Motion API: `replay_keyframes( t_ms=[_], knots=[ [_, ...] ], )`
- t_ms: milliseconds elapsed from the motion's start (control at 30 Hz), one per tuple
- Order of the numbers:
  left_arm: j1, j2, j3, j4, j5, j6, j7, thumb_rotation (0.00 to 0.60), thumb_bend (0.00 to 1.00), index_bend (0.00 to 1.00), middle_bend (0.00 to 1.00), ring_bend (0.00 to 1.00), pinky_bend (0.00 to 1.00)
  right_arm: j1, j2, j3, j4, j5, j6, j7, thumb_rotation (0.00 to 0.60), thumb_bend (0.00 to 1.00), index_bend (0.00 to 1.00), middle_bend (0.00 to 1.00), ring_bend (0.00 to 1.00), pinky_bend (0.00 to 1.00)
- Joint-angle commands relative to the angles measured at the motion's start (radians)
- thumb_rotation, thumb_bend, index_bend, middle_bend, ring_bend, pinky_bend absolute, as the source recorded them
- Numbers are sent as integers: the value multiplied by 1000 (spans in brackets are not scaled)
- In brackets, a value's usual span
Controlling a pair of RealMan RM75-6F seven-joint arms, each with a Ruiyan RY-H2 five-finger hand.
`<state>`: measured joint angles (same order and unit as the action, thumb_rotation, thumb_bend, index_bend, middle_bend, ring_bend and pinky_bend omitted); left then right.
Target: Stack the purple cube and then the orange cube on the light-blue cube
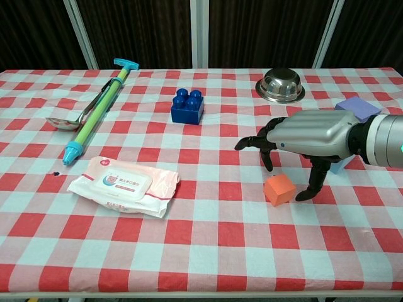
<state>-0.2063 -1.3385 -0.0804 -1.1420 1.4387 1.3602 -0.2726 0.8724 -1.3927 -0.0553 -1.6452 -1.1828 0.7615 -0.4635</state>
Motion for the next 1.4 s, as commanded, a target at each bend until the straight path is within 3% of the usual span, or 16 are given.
replay_keyframes(
  t_ms=[33,733,1100,1400],
  knots=[
    [0,-1,0,4,-1,-1,0,600,86,225,195,120,265,-3,-7,0,9,-5,-1,2,600,59,0,364,82,0],
    [-1,-10,3,33,-8,-25,-25,600,85,225,195,120,265,-17,-34,8,44,-45,-8,27,600,112,0,486,159,0],
    [-1,-11,3,42,-15,-37,-35,600,86,225,195,120,265,-17,-31,16,45,-52,-21,39,600,124,0,500,172,0],
    [-2,-11,4,43,-12,-40,-41,600,86,225,195,120,265,-4,70,92,-48,-87,35,72,600,125,0,500,172,0]
  ],
)
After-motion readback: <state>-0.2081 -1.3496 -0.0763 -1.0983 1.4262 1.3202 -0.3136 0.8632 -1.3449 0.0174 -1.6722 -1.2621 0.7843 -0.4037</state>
